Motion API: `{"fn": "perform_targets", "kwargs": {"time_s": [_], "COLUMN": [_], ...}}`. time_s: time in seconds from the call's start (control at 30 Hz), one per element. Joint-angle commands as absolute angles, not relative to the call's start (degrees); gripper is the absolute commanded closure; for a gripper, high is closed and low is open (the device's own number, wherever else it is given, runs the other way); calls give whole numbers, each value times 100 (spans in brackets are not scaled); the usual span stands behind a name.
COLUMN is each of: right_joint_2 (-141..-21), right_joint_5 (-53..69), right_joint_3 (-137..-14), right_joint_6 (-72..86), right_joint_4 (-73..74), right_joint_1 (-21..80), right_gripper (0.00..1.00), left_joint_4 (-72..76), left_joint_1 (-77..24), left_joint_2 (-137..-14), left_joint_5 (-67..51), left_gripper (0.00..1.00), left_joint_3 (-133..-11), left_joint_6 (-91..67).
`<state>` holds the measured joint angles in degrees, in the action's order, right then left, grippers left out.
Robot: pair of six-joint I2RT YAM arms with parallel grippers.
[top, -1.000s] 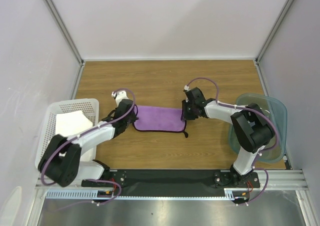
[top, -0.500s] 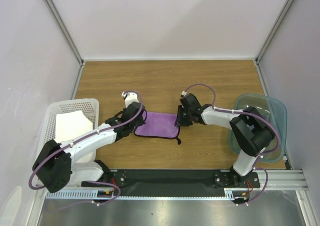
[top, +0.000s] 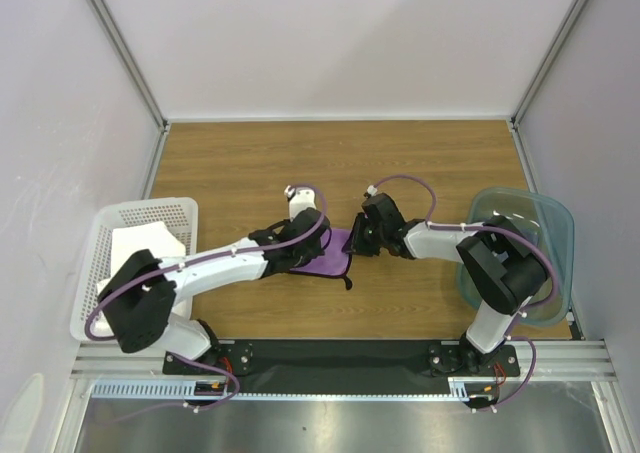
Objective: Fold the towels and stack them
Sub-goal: Fold the towel
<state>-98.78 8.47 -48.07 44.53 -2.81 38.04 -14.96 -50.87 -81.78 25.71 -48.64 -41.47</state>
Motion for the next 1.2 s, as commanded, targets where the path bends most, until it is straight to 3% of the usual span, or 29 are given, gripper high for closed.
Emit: {"fn": "perform_targets", "kwargs": {"time_s": [0.0, 1.17], "right_joint_2": [-9932, -9615], "right_joint_5": [817, 817], "right_joint_3": [-4650, -4201], "right_joint_6": [4413, 4438], "right_joint_4": [-299, -879], "right_joint_1": [3858, 3700], "right_gripper": [80, 89], "left_joint_4": [-1187, -299], "left_joint_1": [-5194, -5423], "left_joint_2": [-8428, -9677], "left_joint_5": [2505, 1863], "left_gripper": [100, 100], "left_joint_3": [-5194, -5651], "left_joint_6": [-4473, -5010]}}
